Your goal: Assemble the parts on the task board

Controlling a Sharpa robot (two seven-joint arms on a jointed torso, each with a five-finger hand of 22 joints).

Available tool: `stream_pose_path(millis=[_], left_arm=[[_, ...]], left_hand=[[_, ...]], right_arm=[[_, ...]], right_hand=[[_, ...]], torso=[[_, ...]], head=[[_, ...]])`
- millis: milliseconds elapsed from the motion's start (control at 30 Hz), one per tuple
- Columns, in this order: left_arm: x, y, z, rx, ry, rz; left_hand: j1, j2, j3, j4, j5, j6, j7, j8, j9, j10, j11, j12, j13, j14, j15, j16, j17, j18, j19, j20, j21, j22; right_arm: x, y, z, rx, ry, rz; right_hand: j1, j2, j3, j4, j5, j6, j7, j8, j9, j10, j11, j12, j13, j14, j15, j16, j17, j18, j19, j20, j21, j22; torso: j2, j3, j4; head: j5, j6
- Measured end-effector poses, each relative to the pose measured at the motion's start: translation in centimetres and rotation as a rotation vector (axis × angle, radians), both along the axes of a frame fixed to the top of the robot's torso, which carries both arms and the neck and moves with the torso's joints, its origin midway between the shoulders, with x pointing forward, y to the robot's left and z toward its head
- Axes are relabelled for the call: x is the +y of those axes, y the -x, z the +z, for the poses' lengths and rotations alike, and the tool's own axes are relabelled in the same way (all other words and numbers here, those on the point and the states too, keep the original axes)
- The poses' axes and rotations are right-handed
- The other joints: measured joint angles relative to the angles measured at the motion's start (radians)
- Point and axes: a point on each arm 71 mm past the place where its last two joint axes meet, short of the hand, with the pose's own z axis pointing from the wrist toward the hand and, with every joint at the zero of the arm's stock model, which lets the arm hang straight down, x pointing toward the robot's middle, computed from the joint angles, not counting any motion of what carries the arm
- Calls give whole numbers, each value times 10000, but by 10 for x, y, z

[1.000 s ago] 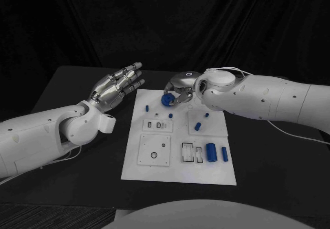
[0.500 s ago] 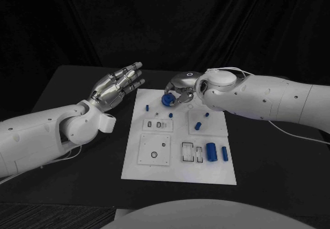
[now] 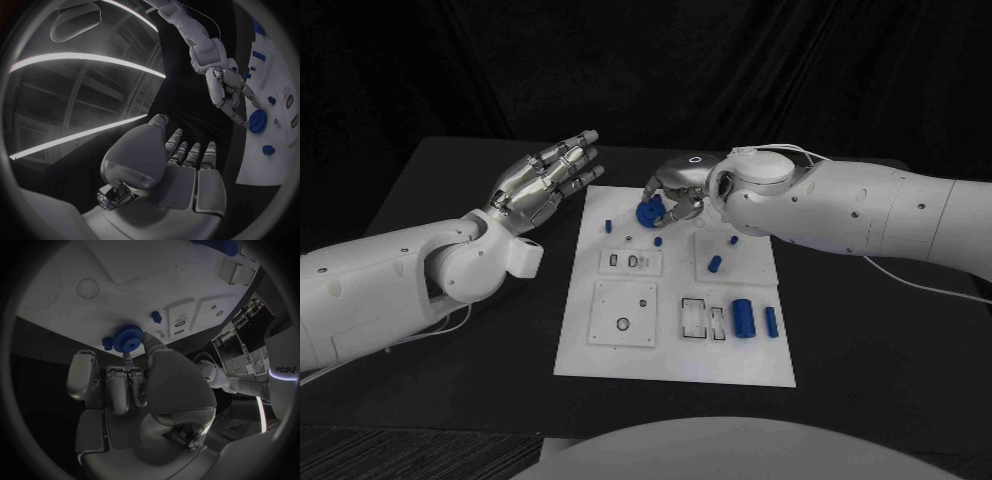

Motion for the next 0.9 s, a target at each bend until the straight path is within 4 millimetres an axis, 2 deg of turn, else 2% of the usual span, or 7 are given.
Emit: stream_pose_path(millis=[133, 333, 567, 733, 900], left_arm=[[0, 0, 0, 10, -8, -2], [0, 0, 0, 28, -22, -7], [0, 0, -1, 46, -32, -14], [0, 0, -1, 62, -44, -14], [1, 0, -2, 81, -52, -16]], left_hand=[[0, 0, 0, 0, 0, 0, 0, 0, 0, 0, 0, 0, 0, 0, 0, 0, -3, -1, 0, 0, 0, 1], [0, 0, 0, 0, 0, 0, 0, 0, 0, 0, 0, 0, 0, 0, 0, 0, -4, 0, 0, 0, 0, 1], [0, 0, 29, -29, 0, 0, 0, 0, 0, 0, 0, 0, 0, 0, 0, 0, -4, 0, 0, 0, 0, 2], [0, 0, 29, -28, 0, 0, 0, 0, 0, -1, 0, 0, 0, 0, 0, 0, -3, 0, 0, 0, 0, 2], [0, 0, 56, -56, 0, 0, 0, 0, 0, -1, -1, 0, 0, 0, 0, 0, -2, 0, 37, 37, 0, 3]], right_arm=[[0, 0, 0, 9, 1, 11], [-1, 0, -2, 58, 43, -19], [-7, -2, -3, 108, 126, -143], [-10, -2, -4, 158, 174, -210], [-14, -3, -6, 225, 235, -286]], right_hand=[[36, 37, -28, -28, 0, -26, -25, 0, -36, 0, 0, 0, 0, 0, 0, -51, 0, 0, -36, 36, -92, 0], [36, 36, -55, -55, 71, -401, -79, -261, -227, 0, 0, 0, 0, 0, 0, -154, 0, -1, -77, -5, -252, 2], [-206, 268, -151, 42, -10, -704, -96, -262, -465, 0, 0, 0, 0, 0, 0, -154, 0, -3, -109, -37, -369, 7], [-335, 241, -208, 98, -86, -719, -111, -261, -544, 0, 0, 0, 0, 0, 0, -194, 0, -2, -109, -37, -419, 7], [-402, 309, -248, 139, -133, -925, -146, -261, -624, 38, -39, 0, 0, 0, 0, -194, 0, -4, -109, -37, -451, 6]], torso=[[-1, 0, 0], [-1, 4, 4], [0, 6, 7], [0, 7, 6], [0, 7, 0]], head=[[-1, -11], [-1, -19], [-1, -11], [5, -4], [9, 8]])
